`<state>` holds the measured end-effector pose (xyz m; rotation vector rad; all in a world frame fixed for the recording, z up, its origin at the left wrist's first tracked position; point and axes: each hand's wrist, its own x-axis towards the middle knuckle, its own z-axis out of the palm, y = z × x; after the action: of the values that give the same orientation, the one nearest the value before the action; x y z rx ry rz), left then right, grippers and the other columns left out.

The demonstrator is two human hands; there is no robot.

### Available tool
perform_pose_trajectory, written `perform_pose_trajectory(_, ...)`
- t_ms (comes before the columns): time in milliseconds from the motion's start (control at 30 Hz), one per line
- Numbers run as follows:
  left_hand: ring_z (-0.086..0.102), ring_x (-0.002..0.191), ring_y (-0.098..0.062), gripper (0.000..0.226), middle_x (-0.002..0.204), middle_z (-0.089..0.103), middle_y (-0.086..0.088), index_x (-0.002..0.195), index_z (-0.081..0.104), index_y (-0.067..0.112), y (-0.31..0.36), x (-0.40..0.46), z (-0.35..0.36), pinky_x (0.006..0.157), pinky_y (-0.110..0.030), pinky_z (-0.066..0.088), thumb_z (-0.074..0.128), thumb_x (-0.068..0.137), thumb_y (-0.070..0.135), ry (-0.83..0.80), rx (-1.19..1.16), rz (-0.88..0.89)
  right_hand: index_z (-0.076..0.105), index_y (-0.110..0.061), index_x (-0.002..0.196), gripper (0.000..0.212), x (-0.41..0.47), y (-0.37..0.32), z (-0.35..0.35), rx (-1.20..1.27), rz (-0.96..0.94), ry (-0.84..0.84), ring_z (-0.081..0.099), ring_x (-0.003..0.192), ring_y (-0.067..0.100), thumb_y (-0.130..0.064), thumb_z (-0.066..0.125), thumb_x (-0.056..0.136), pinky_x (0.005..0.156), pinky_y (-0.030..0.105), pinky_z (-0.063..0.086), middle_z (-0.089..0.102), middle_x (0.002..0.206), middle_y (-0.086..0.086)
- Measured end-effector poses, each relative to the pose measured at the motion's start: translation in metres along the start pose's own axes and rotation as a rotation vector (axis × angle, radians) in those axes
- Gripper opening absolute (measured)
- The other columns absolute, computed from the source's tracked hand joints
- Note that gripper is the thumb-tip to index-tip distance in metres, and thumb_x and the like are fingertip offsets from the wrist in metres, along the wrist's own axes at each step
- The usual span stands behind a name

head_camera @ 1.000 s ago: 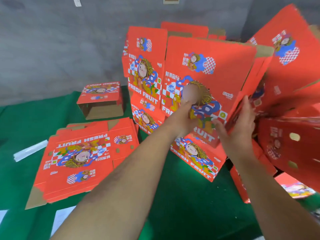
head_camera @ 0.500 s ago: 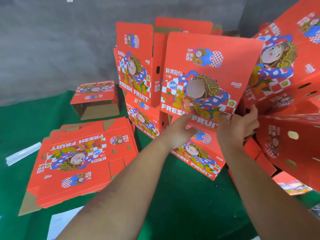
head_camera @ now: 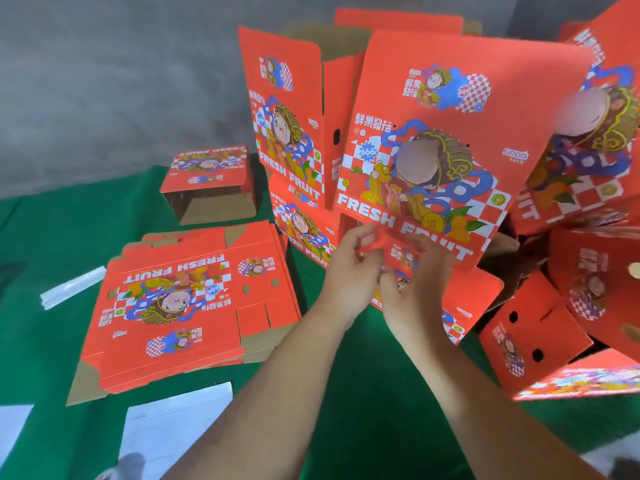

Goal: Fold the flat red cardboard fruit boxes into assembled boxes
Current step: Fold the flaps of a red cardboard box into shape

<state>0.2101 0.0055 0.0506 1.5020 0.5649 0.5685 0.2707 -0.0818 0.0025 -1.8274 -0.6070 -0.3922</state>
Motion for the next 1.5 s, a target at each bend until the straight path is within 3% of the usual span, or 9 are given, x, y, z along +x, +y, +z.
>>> perform_pose_trajectory(167, 0.066, 0.088, 0.008, 0.033, 0.115, 0.071, 0.003, 0.122, 0.067, 0.016, -0.026, -0.011, -0.026, 0.077, -0.009, 0.05, 0.053, 0.099, -0.004, 0.101, -0.054, -0.08, 0.055, -0.015, 0.133, 0.052, -0.022, -0.001, 0.02, -0.035, -0.124, -0.208, 0.042, 0.124, 0.011, -0.01, 0.066, 0.083, 0.109, 0.026, 0.032, 0.041, 0.127, -0.016)
perform_pose_trajectory(533, 0.062, 0.091, -0.016, 0.028, 0.111, 0.069, 0.0, 0.113, 0.066, 0.02, -0.091, -0.012, -0.108, 0.084, -0.035, 0.049, 0.051, 0.099, 0.001, 0.425, -0.076, -0.346, 0.043, -0.034, 0.153, 0.071, -0.069, 0.002, 0.114, -0.23, 0.059, -0.924, 0.04, 0.128, 0.028, -0.018, 0.066, 0.088, 0.112, 0.038, 0.034, 0.038, 0.147, -0.002)
perform_pose_trajectory(633, 0.073, 0.081, -0.018, 0.023, 0.102, 0.077, -0.003, 0.112, 0.067, 0.022, -0.103, -0.002, -0.134, 0.073, -0.032, 0.058, 0.054, 0.097, 0.011, 0.465, -0.041, -0.439, 0.042, -0.027, 0.156, 0.073, -0.07, 0.005, 0.146, -0.164, 0.247, -1.044, 0.046, 0.134, 0.027, -0.013, 0.066, 0.088, 0.116, 0.038, 0.038, 0.044, 0.149, 0.004)
perform_pose_trajectory(700, 0.072, 0.104, -0.027, 0.026, 0.118, 0.073, -0.009, 0.123, 0.064, 0.02, -0.12, 0.005, -0.155, 0.094, -0.042, 0.058, 0.056, 0.098, 0.021, 0.467, 0.193, -0.483, 0.042, -0.02, 0.155, 0.069, -0.076, 0.005, 0.166, -0.039, 0.489, -1.102, 0.054, 0.133, 0.026, -0.007, 0.063, 0.091, 0.115, 0.042, 0.042, 0.05, 0.15, 0.008)
perform_pose_trajectory(900, 0.004, 0.159, -0.036, 0.096, 0.173, 0.006, -0.008, 0.166, 0.0, 0.021, -0.179, -0.014, -0.194, 0.129, -0.047, 0.001, 0.064, 0.095, 0.021, 0.09, 1.064, -0.651, 0.03, -0.027, 0.16, 0.083, -0.092, 0.018, 0.203, -0.222, 0.662, -0.972, 0.053, 0.125, 0.036, -0.026, 0.071, 0.087, 0.112, 0.043, 0.041, 0.047, 0.135, 0.009)
perform_pose_trajectory(1133, 0.024, 0.155, -0.038, 0.062, 0.167, 0.028, -0.008, 0.16, 0.028, 0.023, -0.19, -0.038, -0.168, 0.128, -0.045, 0.017, 0.046, 0.101, 0.026, 0.135, 1.051, -0.528, 0.032, -0.023, 0.159, 0.07, -0.082, 0.043, 0.194, -0.454, 0.758, -0.985, 0.043, 0.134, 0.038, -0.05, 0.055, 0.098, 0.11, 0.048, 0.043, 0.044, 0.151, 0.011)
perform_pose_trajectory(1233, 0.064, 0.118, -0.036, 0.045, 0.134, 0.062, -0.003, 0.145, 0.038, 0.035, -0.18, -0.058, -0.176, 0.092, -0.045, 0.053, 0.046, 0.101, 0.041, 0.232, 0.997, -0.561, 0.052, -0.019, 0.145, 0.053, -0.082, 0.054, 0.173, -0.152, 1.135, -0.992, 0.054, 0.124, 0.03, -0.054, 0.044, 0.107, 0.108, 0.045, 0.043, 0.056, 0.145, 0.008)
perform_pose_trajectory(1333, 0.072, 0.094, -0.032, 0.035, 0.112, 0.071, 0.007, 0.137, 0.038, 0.048, -0.176, -0.075, -0.183, 0.073, -0.038, 0.05, 0.04, 0.102, 0.051, 0.259, 1.002, -0.522, 0.057, -0.021, 0.126, 0.03, -0.095, 0.059, 0.147, -0.059, 1.145, -0.984, 0.057, 0.119, 0.026, -0.042, 0.045, 0.11, 0.109, 0.049, 0.045, 0.06, 0.136, 0.005)
perform_pose_trajectory(1500, 0.062, 0.119, -0.034, 0.038, 0.128, 0.068, -0.005, 0.135, 0.063, 0.022, -0.185, -0.101, -0.203, 0.101, -0.043, 0.047, 0.066, 0.097, 0.023, 0.454, 0.779, -0.393, 0.057, -0.021, 0.106, 0.011, -0.115, 0.058, 0.114, -0.034, 1.007, -0.722, 0.056, 0.089, 0.017, -0.023, 0.047, 0.11, 0.088, 0.039, 0.043, 0.06, 0.1, -0.002)
